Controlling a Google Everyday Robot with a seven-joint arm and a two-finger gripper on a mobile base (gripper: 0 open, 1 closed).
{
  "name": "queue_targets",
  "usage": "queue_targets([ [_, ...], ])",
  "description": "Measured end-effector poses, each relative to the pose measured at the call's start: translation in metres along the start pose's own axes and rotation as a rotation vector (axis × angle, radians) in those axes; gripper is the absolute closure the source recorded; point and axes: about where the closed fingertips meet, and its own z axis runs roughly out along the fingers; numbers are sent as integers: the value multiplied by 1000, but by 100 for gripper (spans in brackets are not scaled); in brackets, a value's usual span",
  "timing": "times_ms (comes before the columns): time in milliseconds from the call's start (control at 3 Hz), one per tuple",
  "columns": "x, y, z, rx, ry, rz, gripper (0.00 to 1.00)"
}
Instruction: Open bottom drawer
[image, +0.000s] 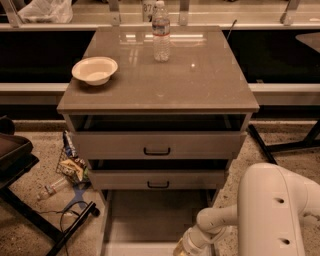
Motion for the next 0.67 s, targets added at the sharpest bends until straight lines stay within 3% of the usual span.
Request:
queue_targets([
  [333, 0, 2, 2, -5, 0, 0, 27],
  [667, 0, 3, 3, -8, 0, 1, 5],
])
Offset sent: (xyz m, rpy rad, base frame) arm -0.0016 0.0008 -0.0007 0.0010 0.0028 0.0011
